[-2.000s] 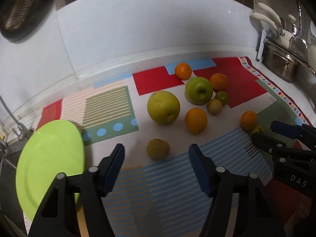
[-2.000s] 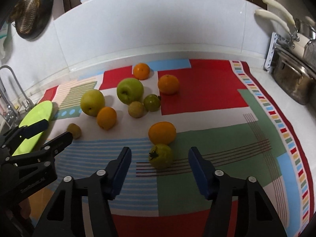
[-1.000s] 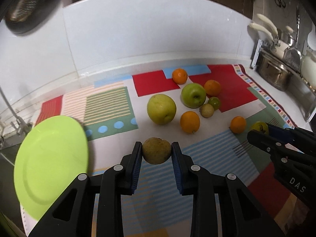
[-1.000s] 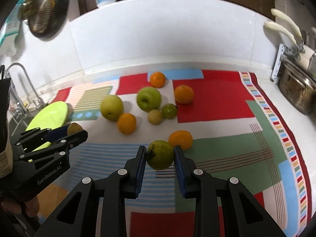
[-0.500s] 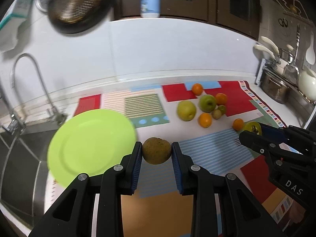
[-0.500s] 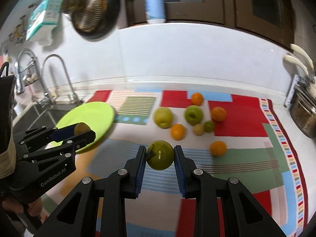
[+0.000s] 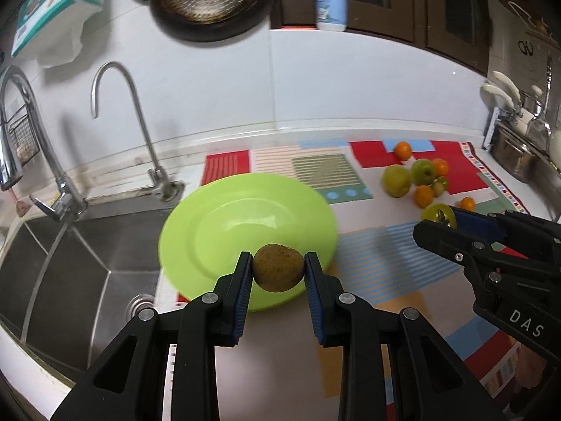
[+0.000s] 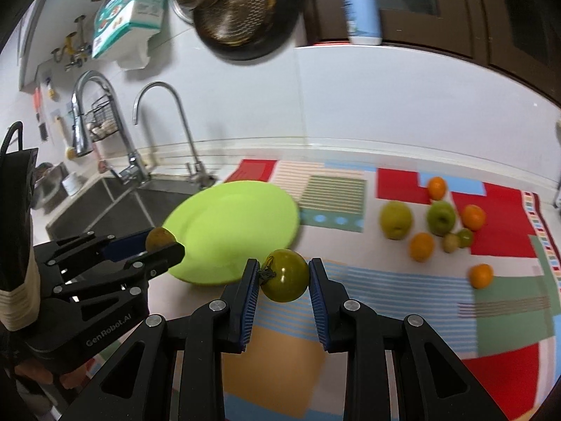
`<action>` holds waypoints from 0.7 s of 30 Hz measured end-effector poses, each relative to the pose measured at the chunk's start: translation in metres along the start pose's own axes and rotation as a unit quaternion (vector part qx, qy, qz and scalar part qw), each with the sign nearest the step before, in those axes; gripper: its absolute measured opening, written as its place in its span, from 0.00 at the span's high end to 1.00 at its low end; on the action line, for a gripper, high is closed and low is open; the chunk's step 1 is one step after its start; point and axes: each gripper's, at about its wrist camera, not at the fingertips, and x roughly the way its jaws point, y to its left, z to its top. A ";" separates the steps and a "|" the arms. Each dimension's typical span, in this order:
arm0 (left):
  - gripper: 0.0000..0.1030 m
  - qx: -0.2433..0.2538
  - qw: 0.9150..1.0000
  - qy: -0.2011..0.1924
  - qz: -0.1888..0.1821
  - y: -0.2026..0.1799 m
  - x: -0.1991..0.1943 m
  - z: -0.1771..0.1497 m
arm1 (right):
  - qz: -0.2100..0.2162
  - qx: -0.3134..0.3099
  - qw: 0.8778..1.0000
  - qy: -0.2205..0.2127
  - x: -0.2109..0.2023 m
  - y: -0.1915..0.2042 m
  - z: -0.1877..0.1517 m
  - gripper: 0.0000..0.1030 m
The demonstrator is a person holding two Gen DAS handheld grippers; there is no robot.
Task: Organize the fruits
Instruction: 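Carry the kiwi and lime to the green plate and release both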
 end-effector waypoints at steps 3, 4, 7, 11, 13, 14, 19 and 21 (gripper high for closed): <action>0.71 -0.002 1.000 0.007 0.002 0.015 0.006 -0.002 | 0.014 -0.001 1.000 0.001 0.013 0.013 0.004 0.71; 0.71 -0.002 1.000 0.009 0.003 0.020 0.009 -0.002 | 0.017 -0.002 1.000 0.003 0.018 0.017 0.006 0.71; 0.71 -0.001 1.000 0.014 0.000 0.032 0.019 -0.002 | 0.029 -0.005 1.000 0.011 0.035 0.027 0.009 0.71; 0.71 -0.001 1.000 0.024 -0.007 0.043 0.035 -0.002 | 0.034 -0.013 0.999 0.024 0.058 0.037 0.014 0.71; 0.71 -0.002 0.999 0.031 -0.010 0.048 0.045 -0.002 | 0.034 -0.015 0.999 0.033 0.070 0.040 0.016 0.71; 0.71 -0.003 0.999 0.034 -0.012 0.050 0.049 -0.003 | 0.036 -0.015 0.999 0.037 0.076 0.041 0.016 0.71; 0.71 -0.005 0.999 0.047 -0.022 0.058 0.071 -0.004 | 0.041 -0.017 0.997 0.063 0.105 0.042 0.017 0.71; 0.71 -0.006 0.998 0.052 -0.024 0.060 0.078 -0.004 | 0.041 -0.019 0.996 0.072 0.114 0.042 0.016 0.71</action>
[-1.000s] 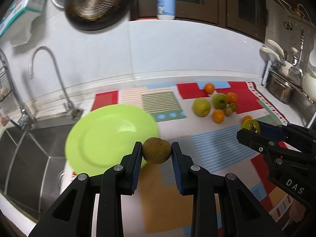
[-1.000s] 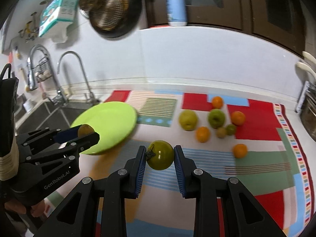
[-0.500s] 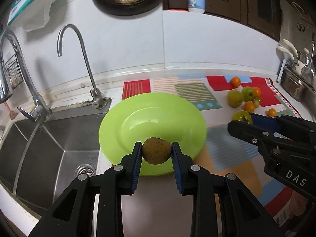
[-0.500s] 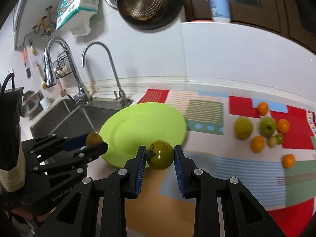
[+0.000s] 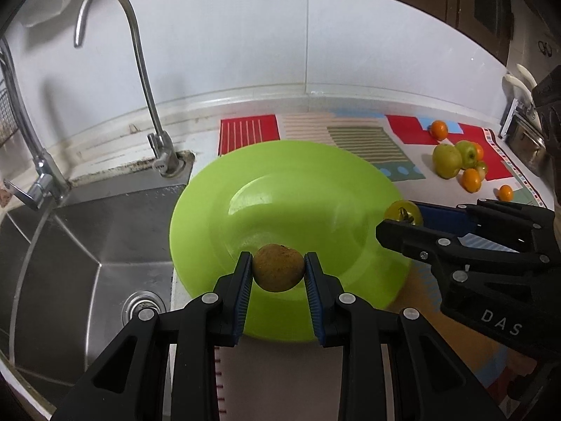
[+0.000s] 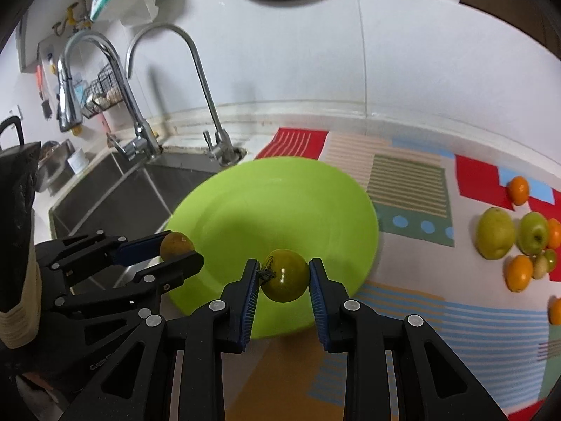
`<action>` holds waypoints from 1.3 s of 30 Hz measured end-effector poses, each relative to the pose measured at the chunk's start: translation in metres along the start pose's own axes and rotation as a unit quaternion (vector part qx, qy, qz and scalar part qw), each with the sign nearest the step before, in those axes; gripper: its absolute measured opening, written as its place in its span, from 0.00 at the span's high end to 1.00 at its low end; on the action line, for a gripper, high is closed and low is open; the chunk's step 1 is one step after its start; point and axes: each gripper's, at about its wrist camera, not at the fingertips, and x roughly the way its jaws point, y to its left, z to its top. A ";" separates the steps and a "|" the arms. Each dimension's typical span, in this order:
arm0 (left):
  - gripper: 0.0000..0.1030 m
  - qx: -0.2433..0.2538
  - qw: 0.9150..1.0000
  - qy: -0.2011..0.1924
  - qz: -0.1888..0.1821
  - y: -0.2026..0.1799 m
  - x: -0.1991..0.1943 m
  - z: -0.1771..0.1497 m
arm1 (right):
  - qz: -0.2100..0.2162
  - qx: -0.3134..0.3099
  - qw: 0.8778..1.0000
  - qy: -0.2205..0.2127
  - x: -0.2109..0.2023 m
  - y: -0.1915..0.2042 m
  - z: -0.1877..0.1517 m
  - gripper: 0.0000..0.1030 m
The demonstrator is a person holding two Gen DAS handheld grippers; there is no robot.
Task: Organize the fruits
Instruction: 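Carry the kiwi and lime to the green plate and release both, then move both open tools back toward the remaining fruits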
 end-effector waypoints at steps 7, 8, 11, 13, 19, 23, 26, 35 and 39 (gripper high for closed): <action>0.58 -0.003 1.000 0.001 0.001 0.001 0.004 0.001 | -0.007 0.009 1.000 -0.003 0.008 -0.005 0.003 0.63; 0.58 -0.003 1.000 0.000 0.002 0.001 0.002 0.001 | -0.008 0.013 1.000 -0.004 0.006 -0.006 0.003 0.62; 0.51 -0.007 1.000 -0.008 0.005 -0.001 -0.007 0.002 | -0.022 0.017 0.999 -0.016 -0.005 -0.008 0.003 0.61; 0.47 -0.007 1.000 -0.019 0.006 -0.004 -0.017 0.003 | -0.036 0.020 0.999 -0.026 -0.016 -0.010 0.002 0.61; 0.32 0.003 0.998 -0.058 0.007 -0.022 -0.051 0.006 | -0.070 0.036 0.995 -0.063 -0.058 -0.015 -0.008 0.49; 0.26 0.004 0.997 -0.078 -0.001 -0.035 -0.069 0.008 | -0.095 0.041 0.991 -0.087 -0.086 -0.019 -0.015 0.43; 0.22 0.009 0.996 -0.093 -0.009 -0.047 -0.082 0.008 | -0.116 0.045 0.986 -0.107 -0.107 -0.022 -0.023 0.38; 0.17 0.019 0.992 -0.125 -0.020 -0.083 -0.109 0.009 | -0.173 0.056 0.972 -0.147 -0.160 -0.039 -0.039 0.29; 0.14 0.021 0.990 -0.139 -0.023 -0.099 -0.119 0.010 | -0.186 0.059 0.969 -0.155 -0.177 -0.048 -0.045 0.27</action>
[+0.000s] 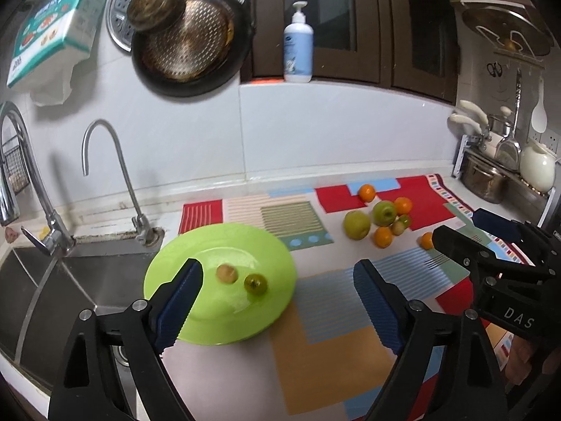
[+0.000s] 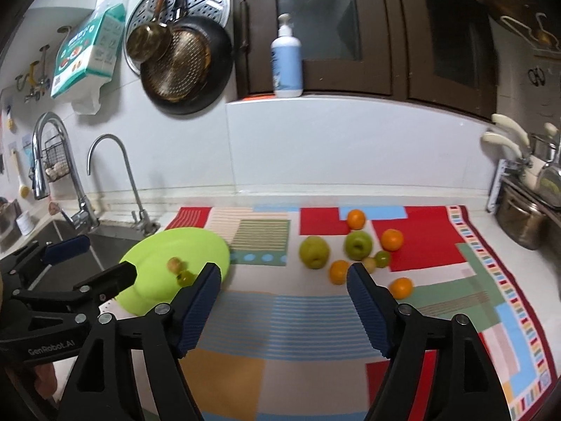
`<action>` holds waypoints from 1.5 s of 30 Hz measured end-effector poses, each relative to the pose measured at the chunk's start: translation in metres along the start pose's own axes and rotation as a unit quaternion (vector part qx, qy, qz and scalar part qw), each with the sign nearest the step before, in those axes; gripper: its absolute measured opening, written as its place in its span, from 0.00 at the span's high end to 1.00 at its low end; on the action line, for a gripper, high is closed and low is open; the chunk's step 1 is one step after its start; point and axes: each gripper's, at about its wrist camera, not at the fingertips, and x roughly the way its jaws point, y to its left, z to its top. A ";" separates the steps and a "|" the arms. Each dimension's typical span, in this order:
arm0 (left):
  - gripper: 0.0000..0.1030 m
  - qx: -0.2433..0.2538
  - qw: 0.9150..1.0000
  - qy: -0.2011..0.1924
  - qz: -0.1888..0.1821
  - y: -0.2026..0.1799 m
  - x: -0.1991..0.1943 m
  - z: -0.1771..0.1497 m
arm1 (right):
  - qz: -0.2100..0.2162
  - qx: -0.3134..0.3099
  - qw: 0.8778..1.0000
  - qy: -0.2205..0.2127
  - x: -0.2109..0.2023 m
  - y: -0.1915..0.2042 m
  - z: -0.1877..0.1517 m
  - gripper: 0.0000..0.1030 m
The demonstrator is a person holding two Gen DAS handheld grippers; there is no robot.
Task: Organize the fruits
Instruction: 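Move both open tools back toward the remaining fruits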
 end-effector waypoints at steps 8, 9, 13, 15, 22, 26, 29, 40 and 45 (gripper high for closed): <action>0.11 0.008 1.000 -0.019 -0.008 -0.036 -0.007 0.008 | -0.023 0.006 1.000 -0.012 -0.021 -0.036 0.000 0.25; 0.10 0.009 1.000 -0.021 -0.009 -0.041 -0.008 0.009 | -0.027 0.008 1.000 -0.013 -0.023 -0.042 0.000 0.25; 0.10 0.015 0.999 -0.027 -0.012 -0.061 -0.006 0.013 | -0.035 0.011 0.999 -0.015 -0.026 -0.060 -0.001 0.25; 0.10 0.018 0.999 -0.028 -0.013 -0.069 -0.004 0.014 | -0.039 0.012 0.999 -0.016 -0.027 -0.069 -0.001 0.25; 0.10 0.029 0.999 -0.029 -0.016 -0.096 0.007 0.020 | -0.044 0.017 0.999 -0.012 -0.024 -0.099 -0.001 0.25; 0.10 0.035 0.999 -0.025 -0.019 -0.108 0.020 0.023 | -0.042 0.020 0.999 -0.007 -0.017 -0.113 -0.001 0.25; 0.10 0.041 0.999 -0.022 -0.024 -0.114 0.031 0.026 | -0.040 0.020 0.999 -0.003 -0.009 -0.121 -0.001 0.25; 0.19 0.061 0.997 0.010 -0.049 -0.134 0.092 0.031 | -0.037 0.038 0.998 0.035 0.038 -0.152 -0.007 0.26; 0.28 0.061 0.996 0.033 -0.060 -0.138 0.121 0.028 | -0.031 0.042 0.997 0.057 0.063 -0.159 -0.013 0.29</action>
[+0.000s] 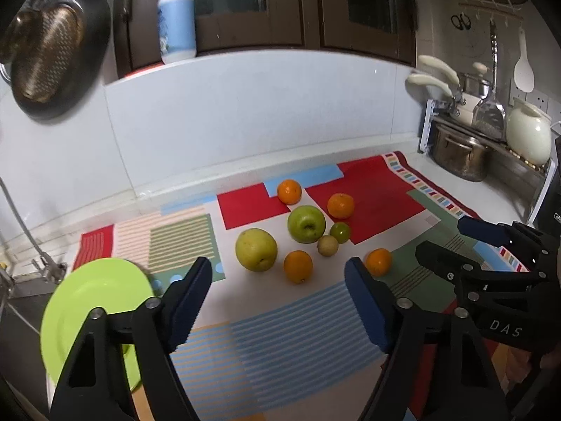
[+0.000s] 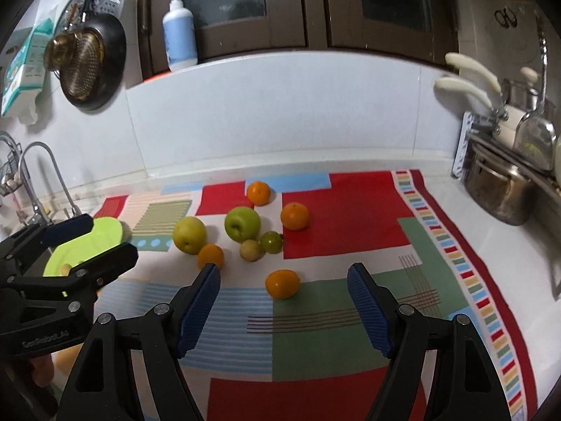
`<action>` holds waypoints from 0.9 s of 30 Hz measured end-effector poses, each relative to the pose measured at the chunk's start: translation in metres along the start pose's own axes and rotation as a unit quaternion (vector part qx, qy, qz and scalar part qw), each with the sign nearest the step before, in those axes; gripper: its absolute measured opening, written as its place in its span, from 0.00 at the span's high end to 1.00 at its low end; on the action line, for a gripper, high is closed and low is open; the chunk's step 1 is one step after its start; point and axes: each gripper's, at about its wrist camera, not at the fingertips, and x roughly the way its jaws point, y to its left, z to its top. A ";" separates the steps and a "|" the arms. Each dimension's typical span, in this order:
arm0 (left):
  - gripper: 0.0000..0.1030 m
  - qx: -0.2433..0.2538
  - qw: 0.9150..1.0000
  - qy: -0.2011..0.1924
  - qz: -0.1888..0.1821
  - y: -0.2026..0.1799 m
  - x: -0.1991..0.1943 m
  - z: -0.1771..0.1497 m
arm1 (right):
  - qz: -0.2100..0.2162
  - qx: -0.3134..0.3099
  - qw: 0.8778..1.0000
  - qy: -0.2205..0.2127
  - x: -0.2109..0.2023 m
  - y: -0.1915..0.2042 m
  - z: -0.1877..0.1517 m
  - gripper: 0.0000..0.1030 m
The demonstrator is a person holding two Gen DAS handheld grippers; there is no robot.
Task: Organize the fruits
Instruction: 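Move both open tools back toward the remaining fruits, then grasp an orange with the left tool while the right tool grasps a tangerine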
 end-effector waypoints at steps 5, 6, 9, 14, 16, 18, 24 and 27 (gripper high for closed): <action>0.36 0.006 1.000 0.025 -0.015 -0.003 0.029 -0.001 | 0.004 0.002 1.000 0.027 0.025 -0.003 -0.004 0.36; 0.38 0.006 0.999 0.030 -0.019 -0.003 0.035 -0.001 | 0.007 0.002 0.999 0.033 0.030 -0.004 -0.005 0.39; 0.42 0.008 0.998 0.048 -0.031 -0.005 0.053 -0.001 | 0.014 0.005 0.999 0.051 0.044 -0.005 -0.008 0.44; 0.51 0.009 0.996 0.079 -0.045 -0.007 0.083 -0.002 | 0.021 0.012 0.997 0.073 0.065 -0.008 -0.012 0.49; 0.55 0.008 0.994 0.093 -0.054 -0.009 0.094 -0.003 | 0.021 0.016 0.996 0.083 0.072 -0.009 -0.013 0.51; 0.56 0.010 0.993 0.101 -0.054 -0.010 0.100 -0.004 | 0.025 0.021 0.995 0.092 0.078 -0.011 -0.015 0.52; 0.60 0.021 0.991 0.119 -0.058 -0.014 0.118 -0.005 | 0.030 0.024 0.994 0.104 0.090 -0.012 -0.018 0.56; 0.64 0.020 0.990 0.125 -0.057 -0.014 0.125 -0.004 | 0.032 0.023 0.994 0.105 0.094 -0.011 -0.017 0.58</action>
